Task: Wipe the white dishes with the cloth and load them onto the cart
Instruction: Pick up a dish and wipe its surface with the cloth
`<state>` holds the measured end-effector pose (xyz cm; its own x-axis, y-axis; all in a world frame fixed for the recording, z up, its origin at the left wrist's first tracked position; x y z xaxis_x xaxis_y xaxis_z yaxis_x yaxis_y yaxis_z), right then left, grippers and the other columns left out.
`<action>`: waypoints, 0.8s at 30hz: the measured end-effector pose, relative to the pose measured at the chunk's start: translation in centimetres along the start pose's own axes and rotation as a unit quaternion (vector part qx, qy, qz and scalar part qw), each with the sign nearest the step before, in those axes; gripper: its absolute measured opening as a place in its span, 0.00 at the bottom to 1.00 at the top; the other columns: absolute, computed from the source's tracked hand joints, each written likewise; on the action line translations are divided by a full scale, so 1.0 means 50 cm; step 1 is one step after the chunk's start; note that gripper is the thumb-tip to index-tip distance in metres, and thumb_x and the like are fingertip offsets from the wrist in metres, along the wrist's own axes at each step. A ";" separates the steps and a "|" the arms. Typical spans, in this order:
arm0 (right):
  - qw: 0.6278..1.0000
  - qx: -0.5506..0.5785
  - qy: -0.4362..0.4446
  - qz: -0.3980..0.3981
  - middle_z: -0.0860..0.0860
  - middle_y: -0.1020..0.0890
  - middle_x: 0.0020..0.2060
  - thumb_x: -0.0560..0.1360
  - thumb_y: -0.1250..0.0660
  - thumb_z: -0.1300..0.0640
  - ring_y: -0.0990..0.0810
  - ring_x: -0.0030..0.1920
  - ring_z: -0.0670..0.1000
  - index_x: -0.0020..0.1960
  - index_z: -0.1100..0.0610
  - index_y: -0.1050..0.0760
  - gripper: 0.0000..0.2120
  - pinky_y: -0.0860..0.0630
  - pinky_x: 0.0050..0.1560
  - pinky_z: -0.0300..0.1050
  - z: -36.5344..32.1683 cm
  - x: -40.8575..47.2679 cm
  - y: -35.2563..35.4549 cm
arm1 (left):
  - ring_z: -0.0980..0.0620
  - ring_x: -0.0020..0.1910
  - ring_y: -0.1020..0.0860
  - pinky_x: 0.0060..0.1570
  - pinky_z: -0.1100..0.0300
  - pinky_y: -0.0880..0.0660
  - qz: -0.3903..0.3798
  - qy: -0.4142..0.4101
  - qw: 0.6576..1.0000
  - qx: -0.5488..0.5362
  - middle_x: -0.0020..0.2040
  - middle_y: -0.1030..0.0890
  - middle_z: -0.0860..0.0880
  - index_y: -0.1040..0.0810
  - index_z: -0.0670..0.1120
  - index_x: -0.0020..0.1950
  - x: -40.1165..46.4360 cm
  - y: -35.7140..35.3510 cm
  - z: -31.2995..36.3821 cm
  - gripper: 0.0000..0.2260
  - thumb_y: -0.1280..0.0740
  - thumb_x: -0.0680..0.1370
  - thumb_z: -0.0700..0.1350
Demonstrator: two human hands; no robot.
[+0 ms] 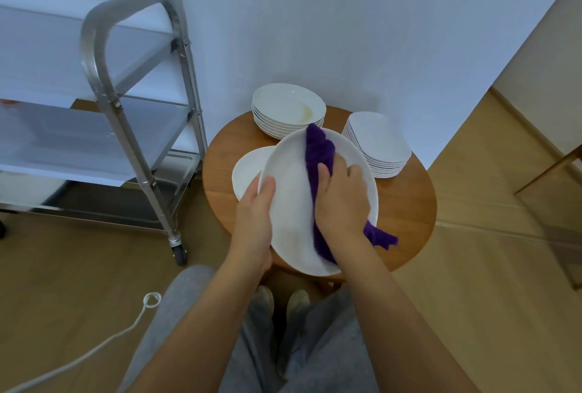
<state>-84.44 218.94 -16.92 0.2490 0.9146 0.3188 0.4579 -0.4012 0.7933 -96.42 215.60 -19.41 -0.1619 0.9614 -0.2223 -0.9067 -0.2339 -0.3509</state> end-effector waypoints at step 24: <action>0.998 0.008 -0.026 -0.057 0.53 0.23 0.44 0.80 0.42 0.52 0.26 0.41 0.49 0.52 0.57 0.26 0.10 0.31 0.37 0.39 0.151 0.063 -0.014 | 0.48 0.51 0.23 0.43 0.53 0.22 0.177 0.074 0.981 -0.028 0.49 0.22 0.53 0.29 0.56 0.58 0.162 0.082 -0.014 0.09 0.40 0.79 0.55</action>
<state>-77.54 221.71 -20.36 0.2389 0.9504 0.1991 0.4999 -0.2961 0.8139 -101.15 222.32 -23.29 -0.4008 0.7879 -0.4675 -0.7807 -0.5608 -0.2758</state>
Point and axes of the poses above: each hand's wrist, its own x-axis towards the middle knuckle, its own y-axis out of the back of the hand, z = x × y, the point moved 2 cm from there along x, towards the middle knuckle
